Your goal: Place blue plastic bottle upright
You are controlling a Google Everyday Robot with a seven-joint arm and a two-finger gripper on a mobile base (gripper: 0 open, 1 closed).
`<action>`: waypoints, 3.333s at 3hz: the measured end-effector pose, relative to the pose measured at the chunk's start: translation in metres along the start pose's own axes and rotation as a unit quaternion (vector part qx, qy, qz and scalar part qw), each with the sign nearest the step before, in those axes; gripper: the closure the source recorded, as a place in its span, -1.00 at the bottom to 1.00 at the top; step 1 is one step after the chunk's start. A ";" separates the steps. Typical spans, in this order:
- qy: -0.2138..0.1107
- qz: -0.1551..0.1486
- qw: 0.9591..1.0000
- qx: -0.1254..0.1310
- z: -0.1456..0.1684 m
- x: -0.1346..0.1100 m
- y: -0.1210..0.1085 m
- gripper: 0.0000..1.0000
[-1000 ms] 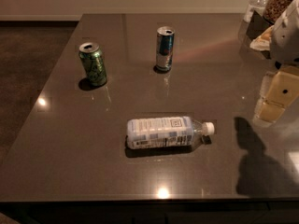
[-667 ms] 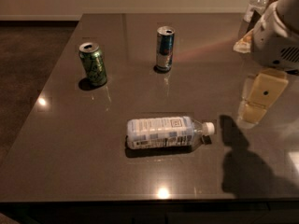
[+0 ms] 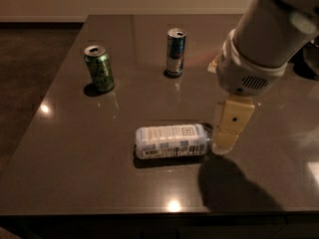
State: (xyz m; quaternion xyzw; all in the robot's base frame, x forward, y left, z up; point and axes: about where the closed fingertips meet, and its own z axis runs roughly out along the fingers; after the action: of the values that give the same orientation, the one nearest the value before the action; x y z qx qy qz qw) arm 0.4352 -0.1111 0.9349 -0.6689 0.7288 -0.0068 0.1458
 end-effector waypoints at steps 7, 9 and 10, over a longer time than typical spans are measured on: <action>0.020 -0.155 0.986 -0.052 0.058 -0.033 0.009 0.99; -0.022 -0.301 0.953 0.003 0.027 -0.041 -0.028 1.00; -0.040 -0.365 0.928 0.056 0.016 -0.047 -0.044 1.00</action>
Offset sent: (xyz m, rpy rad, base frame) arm -0.0112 0.0535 -0.0862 -0.0355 0.1188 0.1237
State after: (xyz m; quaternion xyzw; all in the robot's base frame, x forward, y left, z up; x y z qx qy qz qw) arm 0.4847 -0.0673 0.9382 -0.8793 0.4263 -0.0732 0.1996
